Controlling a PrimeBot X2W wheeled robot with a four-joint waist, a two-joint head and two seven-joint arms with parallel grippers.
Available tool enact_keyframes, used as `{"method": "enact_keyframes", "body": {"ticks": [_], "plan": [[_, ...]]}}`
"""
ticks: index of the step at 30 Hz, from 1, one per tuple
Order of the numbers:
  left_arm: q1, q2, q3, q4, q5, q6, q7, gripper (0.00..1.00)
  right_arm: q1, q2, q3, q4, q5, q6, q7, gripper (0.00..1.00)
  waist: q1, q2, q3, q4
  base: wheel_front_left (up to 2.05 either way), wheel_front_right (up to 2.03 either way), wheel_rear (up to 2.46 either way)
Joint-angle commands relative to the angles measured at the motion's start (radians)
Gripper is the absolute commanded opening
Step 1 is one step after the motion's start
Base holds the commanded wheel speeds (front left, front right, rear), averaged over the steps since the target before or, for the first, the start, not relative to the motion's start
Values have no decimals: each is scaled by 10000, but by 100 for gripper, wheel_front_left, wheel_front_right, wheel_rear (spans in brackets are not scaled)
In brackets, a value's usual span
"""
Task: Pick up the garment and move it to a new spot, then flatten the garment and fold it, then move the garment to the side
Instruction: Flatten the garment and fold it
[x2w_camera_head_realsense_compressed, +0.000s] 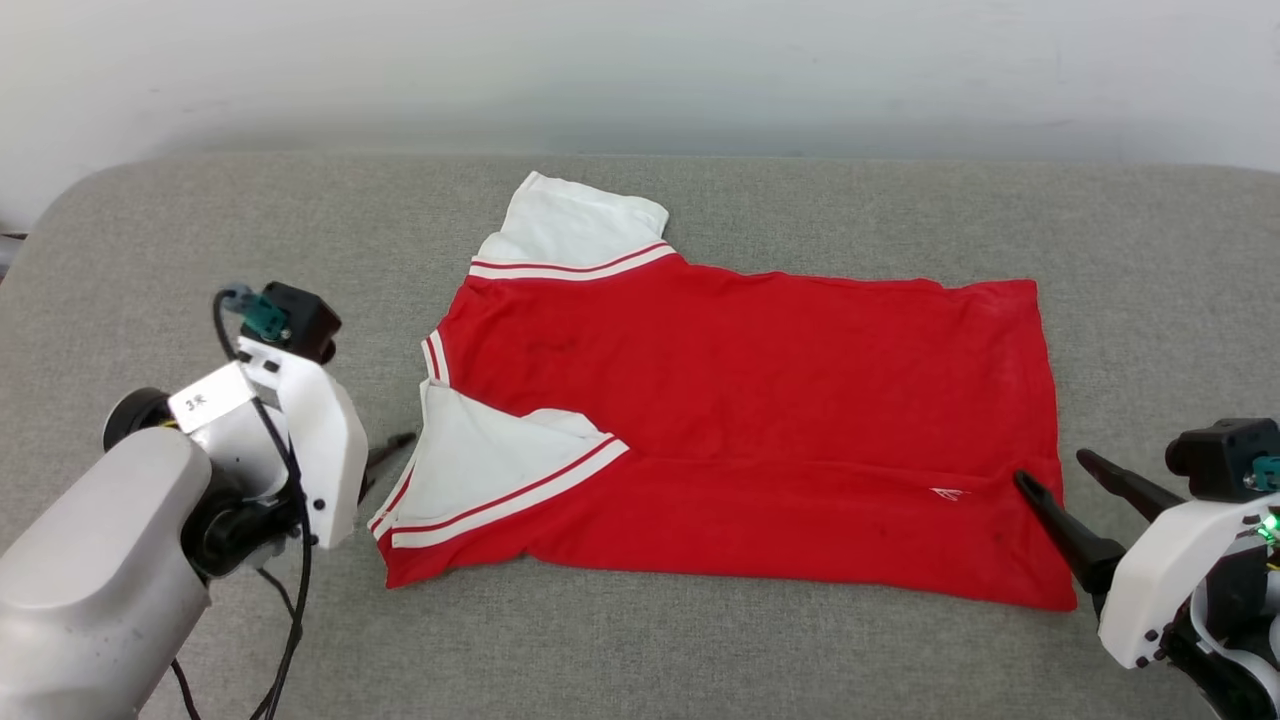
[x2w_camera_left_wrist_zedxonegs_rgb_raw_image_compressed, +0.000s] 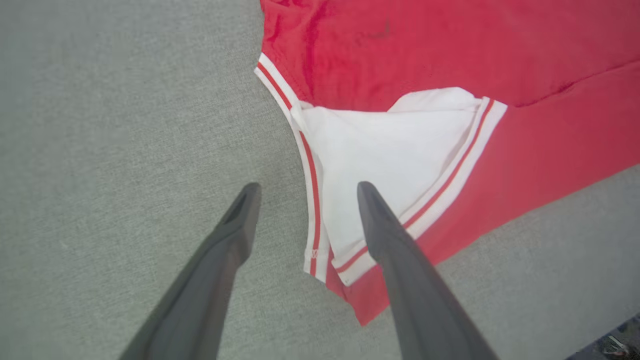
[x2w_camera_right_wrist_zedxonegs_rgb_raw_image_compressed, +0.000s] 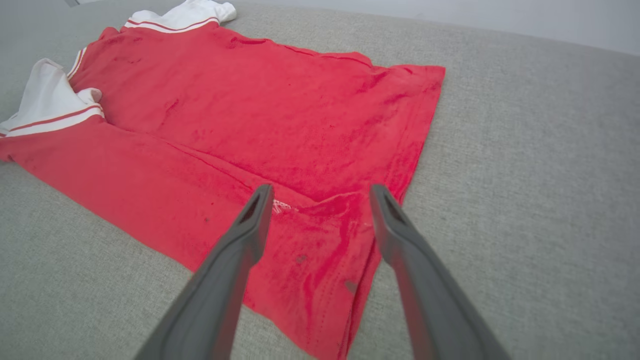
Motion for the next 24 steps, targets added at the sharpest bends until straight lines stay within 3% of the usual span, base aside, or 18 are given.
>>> {"method": "enact_keyframes", "body": {"ticks": [1,5,9,24], "plan": [[-69,93,-115,-126,-87,-5,330,100,95,100,-53,-95,-41,-9,53,100,1,0,-18,-22,0,0,0],[13,410,-433,-519,-384,-5,1498,100,231,215,-181,-298,-147,-11,258,100,1,0,-4,-123,0,0,0],[284,539,-568,-452,-612,44,2002,100,207,360,-284,-462,-217,-9,421,100,1,0,118,-267,0,0,0],[1270,-180,-1334,1132,-681,61,1769,100,-224,535,-179,-500,-235,-11,616,100,1,0,626,-663,0,0,0]]}}
